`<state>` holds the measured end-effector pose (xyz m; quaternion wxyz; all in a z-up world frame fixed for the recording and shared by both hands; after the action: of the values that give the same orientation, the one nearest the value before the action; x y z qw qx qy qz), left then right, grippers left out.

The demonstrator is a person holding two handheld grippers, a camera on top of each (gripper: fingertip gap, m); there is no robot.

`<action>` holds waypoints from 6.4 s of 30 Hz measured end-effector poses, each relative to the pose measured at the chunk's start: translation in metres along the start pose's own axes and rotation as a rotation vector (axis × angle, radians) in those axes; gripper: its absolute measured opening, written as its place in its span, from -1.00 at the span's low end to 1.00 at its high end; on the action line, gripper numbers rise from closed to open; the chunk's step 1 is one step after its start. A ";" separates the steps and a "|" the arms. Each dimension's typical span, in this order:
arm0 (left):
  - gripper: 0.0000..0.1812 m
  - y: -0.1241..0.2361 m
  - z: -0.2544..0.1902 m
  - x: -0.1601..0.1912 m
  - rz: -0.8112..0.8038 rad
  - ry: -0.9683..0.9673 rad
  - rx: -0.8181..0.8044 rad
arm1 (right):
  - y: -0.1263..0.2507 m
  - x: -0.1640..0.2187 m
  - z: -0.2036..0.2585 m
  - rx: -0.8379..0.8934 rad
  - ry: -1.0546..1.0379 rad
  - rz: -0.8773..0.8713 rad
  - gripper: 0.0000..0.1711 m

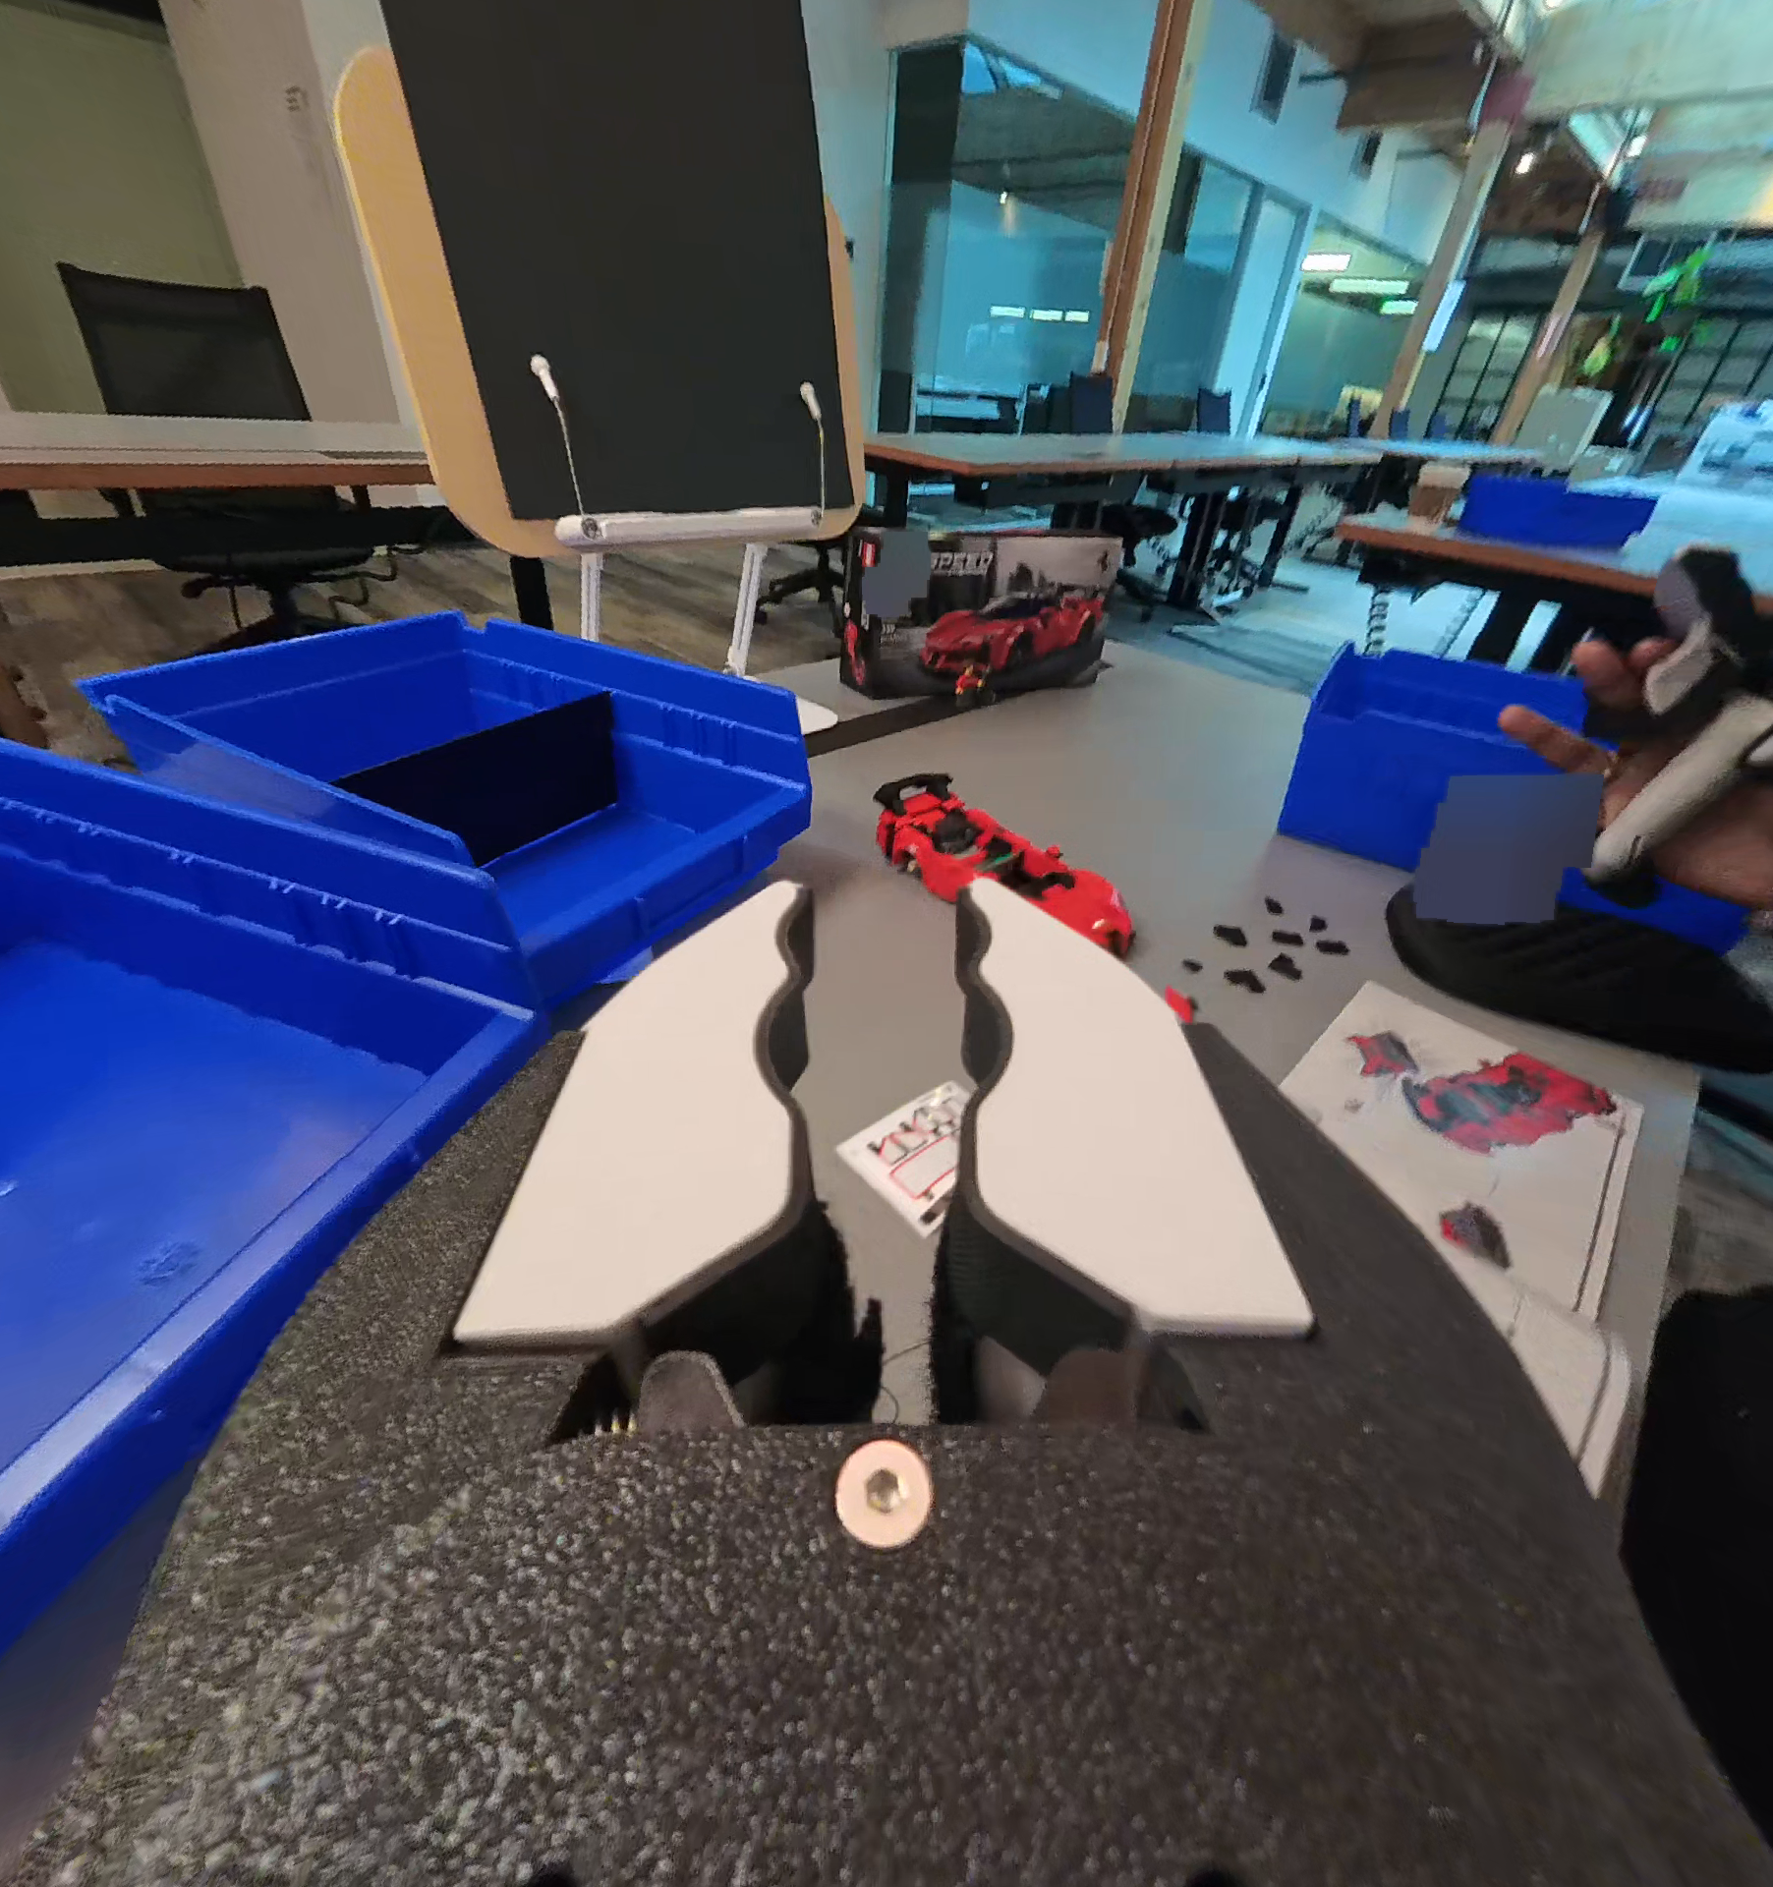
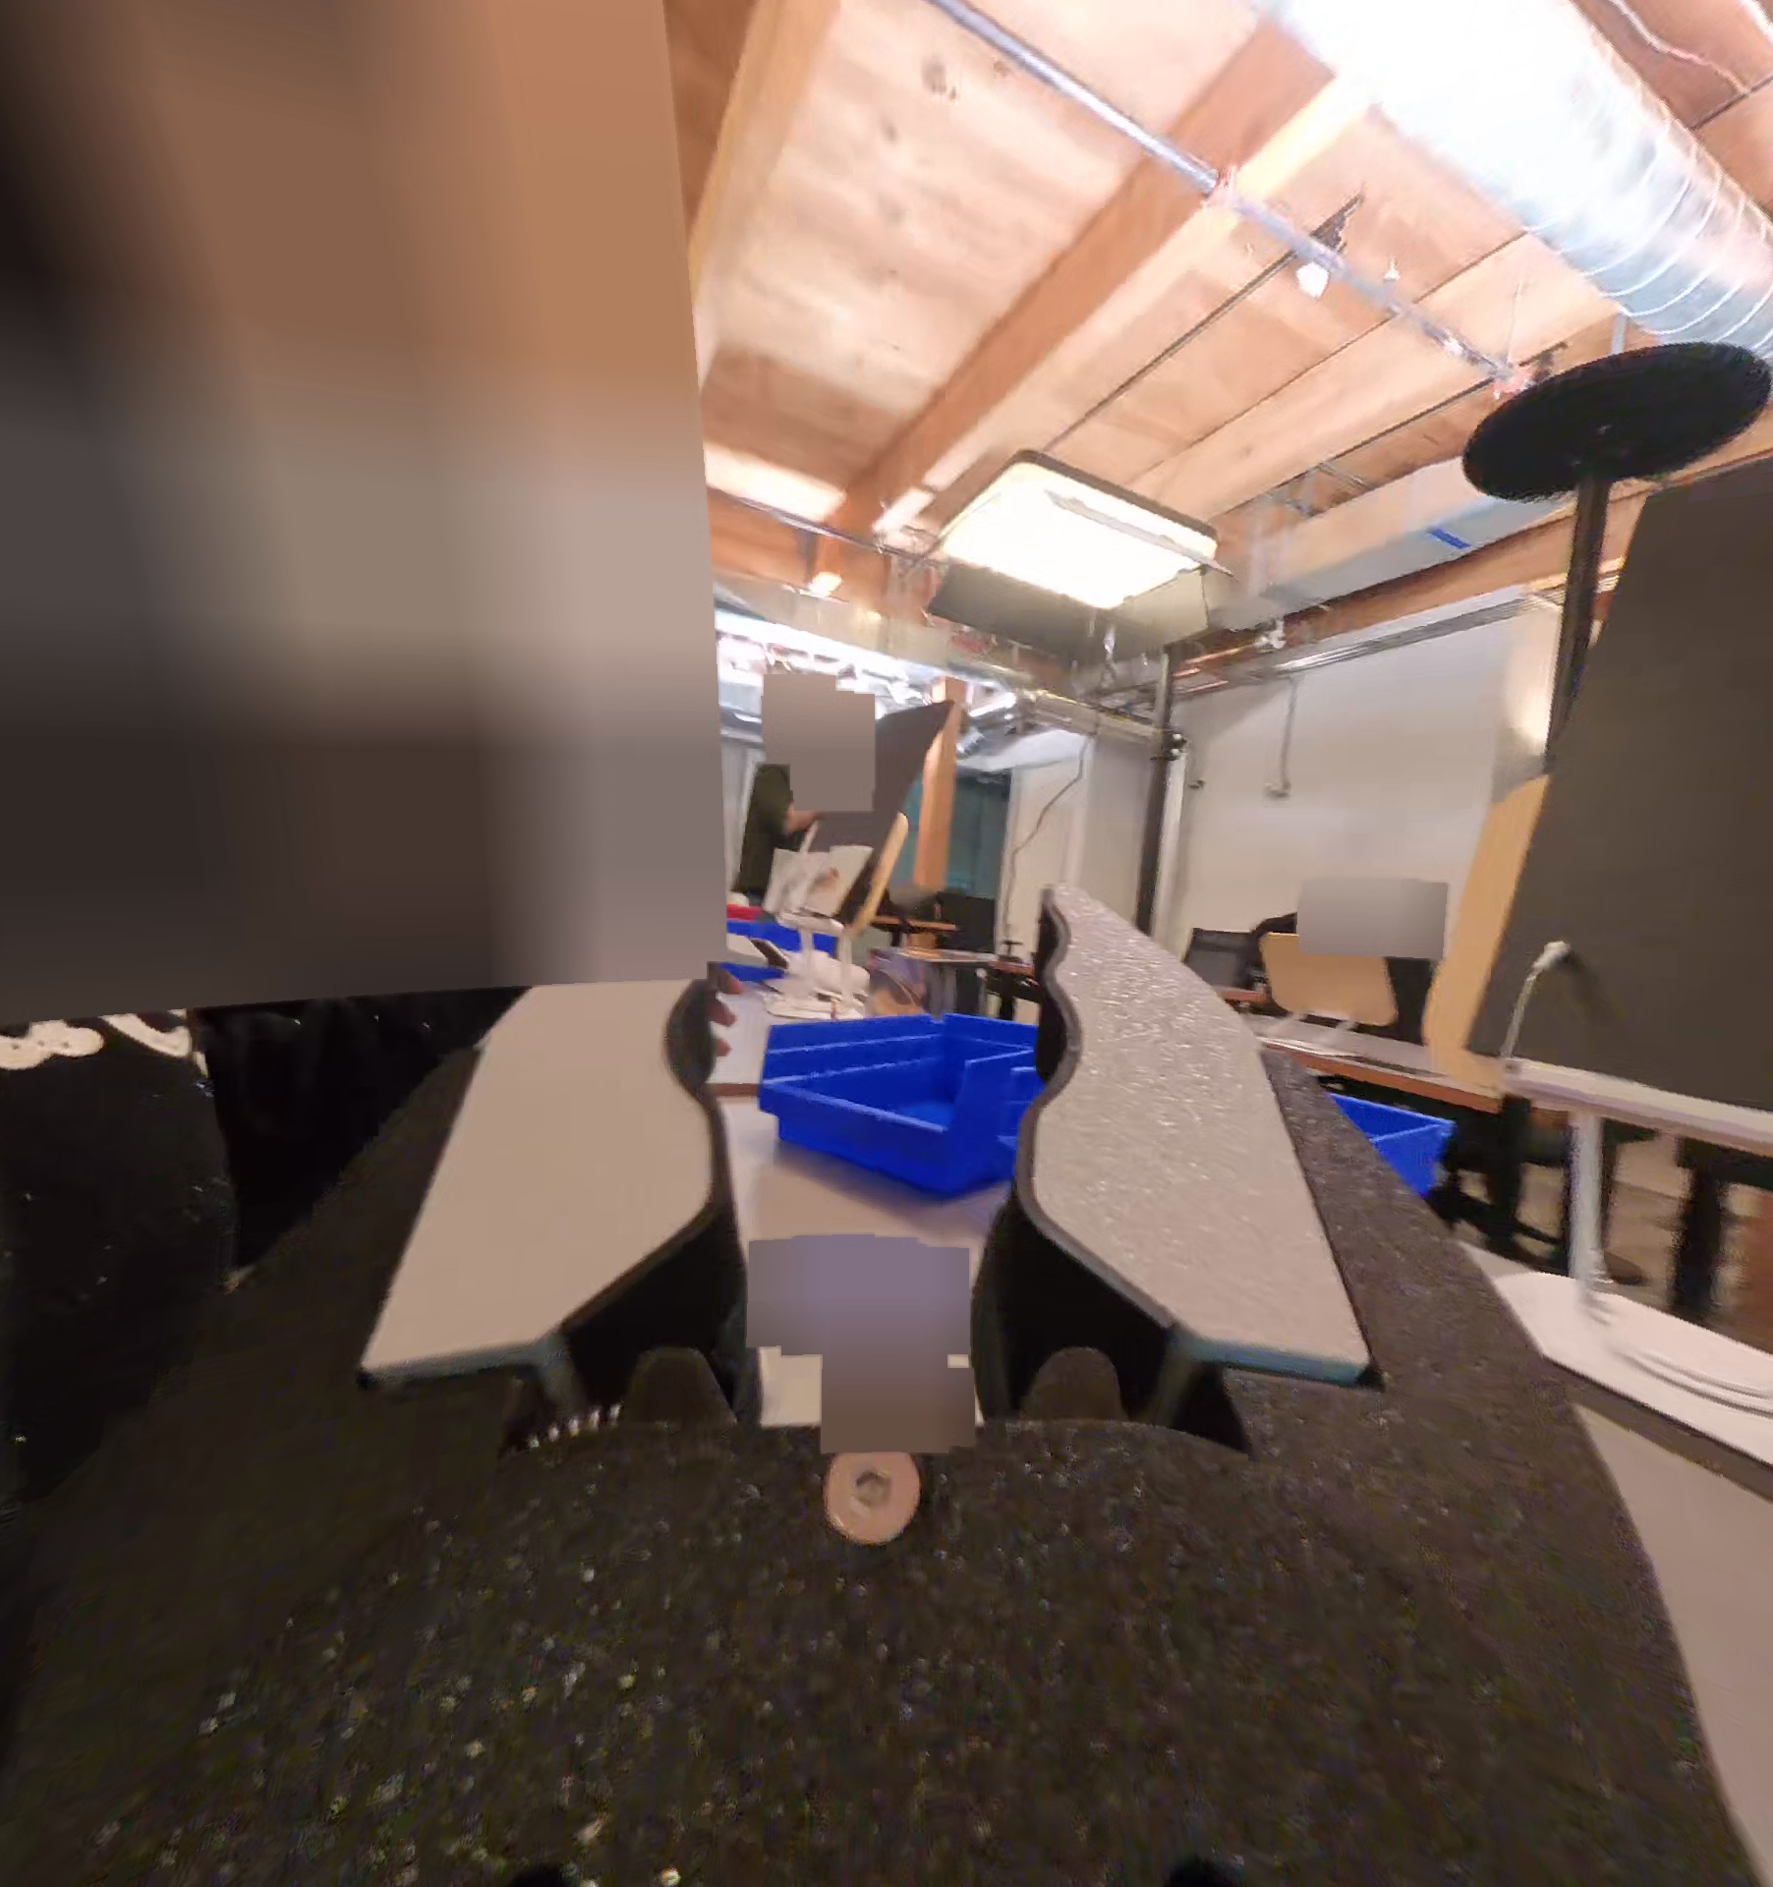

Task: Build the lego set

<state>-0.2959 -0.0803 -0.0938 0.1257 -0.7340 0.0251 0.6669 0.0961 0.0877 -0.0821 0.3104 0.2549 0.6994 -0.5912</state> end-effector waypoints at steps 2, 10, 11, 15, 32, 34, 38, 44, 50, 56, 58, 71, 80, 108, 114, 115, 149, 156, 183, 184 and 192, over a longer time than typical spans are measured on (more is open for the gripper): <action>-0.66 0.006 -0.001 0.005 0.041 -0.047 0.002 | 0.000 0.011 -0.004 0.015 -0.032 0.007 -0.15; -0.84 0.006 -0.009 0.042 0.106 -0.045 0.058 | -0.002 0.064 -0.011 -0.013 0.044 0.357 -0.95; -0.92 0.004 -0.009 0.047 0.118 -0.033 0.074 | 0.000 0.070 -0.015 0.011 0.038 0.420 -1.00; -1.00 -0.009 -0.010 0.057 0.127 0.065 0.153 | 0.007 0.094 -0.024 0.025 -0.007 0.631 -1.00; -1.00 -0.059 -0.013 0.090 0.367 0.033 0.364 | 0.024 0.130 -0.028 -0.020 -0.183 0.912 -0.96; -1.00 -0.066 -0.014 0.093 0.381 0.038 0.387 | 0.024 0.132 -0.027 -0.027 -0.199 0.927 -0.96; -0.97 -0.078 -0.018 0.096 0.428 0.055 0.439 | 0.025 0.135 -0.027 -0.038 -0.219 0.957 -0.96; -0.90 -0.086 -0.007 0.093 0.552 -0.074 0.438 | 0.025 0.136 -0.026 -0.056 -0.244 0.961 -0.98; -0.99 -0.087 0.002 0.105 0.465 0.030 0.459 | 0.025 0.134 -0.029 -0.037 -0.279 0.932 -1.00; -0.98 -0.088 0.003 0.114 0.437 0.038 0.473 | 0.016 0.149 -0.031 -0.026 -0.272 1.084 -0.70; -0.99 -0.089 0.002 0.117 0.434 0.056 0.479 | 0.007 0.162 -0.028 -0.062 -0.244 1.174 -0.49; -0.98 -0.087 0.000 0.121 0.409 0.079 0.496 | -0.031 0.225 -0.016 -0.277 -0.028 1.425 -0.38; -0.98 -0.086 -0.004 0.122 0.416 0.069 0.519 | -0.041 0.222 -0.023 -0.310 -0.011 1.410 -0.57; -0.97 -0.085 -0.001 0.109 0.292 0.175 0.525 | -0.001 0.218 -0.212 -0.483 -0.018 1.640 -0.57; -0.96 -0.086 0.001 0.113 0.312 0.166 0.513 | -0.004 0.210 -0.213 -0.383 0.004 1.617 -0.44; -0.96 -0.086 0.002 0.113 0.313 0.163 0.507 | -0.011 0.204 -0.211 -0.347 0.002 1.587 -0.41; -0.86 -0.141 0.032 0.139 0.529 -0.241 0.286 | 0.010 0.120 -0.066 -0.095 -0.203 0.653 -0.95; -0.90 -0.127 0.024 0.103 0.151 -0.058 0.372 | 0.006 0.095 -0.067 -0.131 -0.145 0.324 -0.73; -1.00 -0.119 0.017 0.123 0.339 -0.070 0.496 | 0.014 0.106 -0.082 -0.005 -0.239 0.463 -0.98; -1.00 -0.120 0.017 0.124 0.344 -0.079 0.486 | 0.014 0.105 -0.082 -0.003 -0.243 0.463 -0.89; -0.95 -0.120 0.018 0.123 0.317 -0.083 0.483 | 0.010 0.086 -0.084 0.204 -0.232 0.928 -0.54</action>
<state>-0.2753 0.0561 -0.1978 0.1922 -0.6416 0.2924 0.6825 0.0333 0.1716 -0.1430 0.5906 0.5012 0.4113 -0.4805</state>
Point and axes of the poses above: each gripper's, where its closed fingertips meet, y back along the fingers, x out of its underside, z = x × y across the jaws, the point moved 6 cm from there along y, back along the fingers, and after that the axes turned 11 degrees about -z, right-handed, at the moved point
